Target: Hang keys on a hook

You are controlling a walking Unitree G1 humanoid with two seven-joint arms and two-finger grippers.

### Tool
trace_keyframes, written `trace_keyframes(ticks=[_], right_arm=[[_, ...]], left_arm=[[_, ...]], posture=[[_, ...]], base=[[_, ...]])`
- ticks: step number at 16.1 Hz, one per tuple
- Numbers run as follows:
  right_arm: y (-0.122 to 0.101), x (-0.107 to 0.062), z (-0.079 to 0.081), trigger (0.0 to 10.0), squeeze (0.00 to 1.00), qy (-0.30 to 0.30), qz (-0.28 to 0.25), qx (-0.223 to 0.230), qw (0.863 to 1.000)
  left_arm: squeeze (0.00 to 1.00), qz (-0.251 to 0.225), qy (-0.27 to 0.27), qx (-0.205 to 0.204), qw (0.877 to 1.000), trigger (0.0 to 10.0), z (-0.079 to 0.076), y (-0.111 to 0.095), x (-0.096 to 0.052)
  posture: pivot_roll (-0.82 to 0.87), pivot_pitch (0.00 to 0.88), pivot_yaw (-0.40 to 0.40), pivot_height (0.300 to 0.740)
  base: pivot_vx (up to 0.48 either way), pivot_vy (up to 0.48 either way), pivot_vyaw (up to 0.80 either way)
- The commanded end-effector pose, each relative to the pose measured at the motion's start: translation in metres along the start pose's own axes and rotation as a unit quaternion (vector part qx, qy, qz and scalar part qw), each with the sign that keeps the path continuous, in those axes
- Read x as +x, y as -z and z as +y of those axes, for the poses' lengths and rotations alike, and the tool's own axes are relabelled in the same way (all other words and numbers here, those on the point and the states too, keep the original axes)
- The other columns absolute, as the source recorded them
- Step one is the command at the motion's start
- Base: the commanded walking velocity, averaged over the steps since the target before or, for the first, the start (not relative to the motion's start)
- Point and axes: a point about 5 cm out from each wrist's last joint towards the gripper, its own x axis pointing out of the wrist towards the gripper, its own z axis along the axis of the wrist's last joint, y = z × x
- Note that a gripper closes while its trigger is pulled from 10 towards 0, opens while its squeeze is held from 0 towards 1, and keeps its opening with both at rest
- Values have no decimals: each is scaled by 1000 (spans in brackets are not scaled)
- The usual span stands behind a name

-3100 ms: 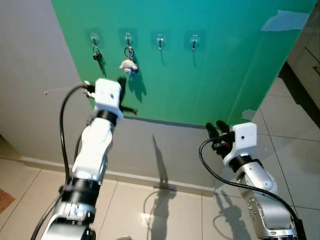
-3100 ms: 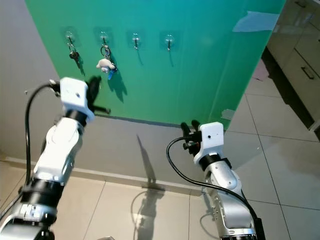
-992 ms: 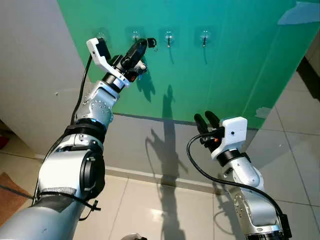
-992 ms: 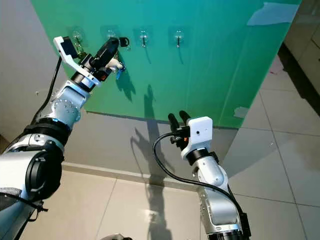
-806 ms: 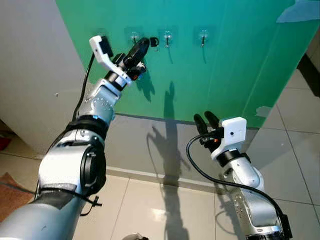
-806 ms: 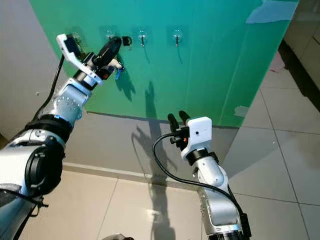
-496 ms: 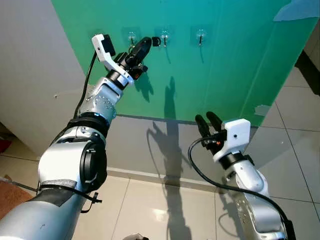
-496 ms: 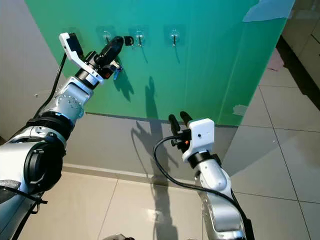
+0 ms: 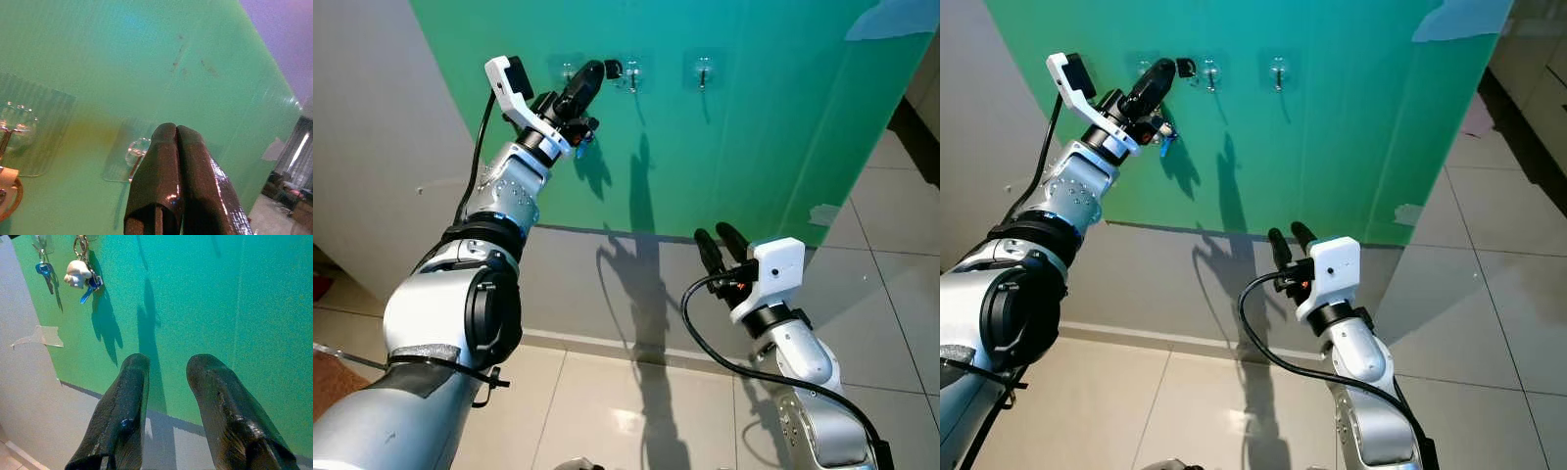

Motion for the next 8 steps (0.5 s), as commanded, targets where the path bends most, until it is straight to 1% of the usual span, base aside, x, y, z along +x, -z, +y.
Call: trace_keyframes(ticks=[1, 2, 3, 4, 6, 8], right_arm=[[-5, -1, 3, 10000, 0, -3, -10, 7, 1000], [-6, -1, 3, 10000, 0, -3, -13, 7, 1000], [-6, -1, 3, 10000, 0, -3, -14, 8, 1000], [-6, -2, 3, 10000, 0, -2, -14, 8, 1000], [-5, -4, 5, 10000, 0, -2, -12, 7, 1000], [-5, -5, 6, 10000, 0, -2, -11, 7, 1000]], left_arm=[[0, -14, 2, 26, 1000, 10000, -5, -14, 11], [0, -16, 3, 31, 999, 10000, -7, -15, 13], [0, -7, 7, 37, 999, 10000, -10, -14, 16], [0, 15, 1, 61, 998, 10000, -10, -8, 16], [0, 54, -24, 115, 992, 10000, -6, 3, 11], [0, 86, -45, 146, 984, 10000, -1, 14, 4]], posture=[[-212, 0, 146, 740], [-213, 0, 147, 740], [-215, 0, 149, 740], [-215, 0, 149, 740], [-226, 0, 161, 740], [-228, 0, 162, 740]], base=[[0, 0, 0], [0, 0, 0], [0, 0, 0], [0, 0, 0], [0, 0, 0], [0, 0, 0]])
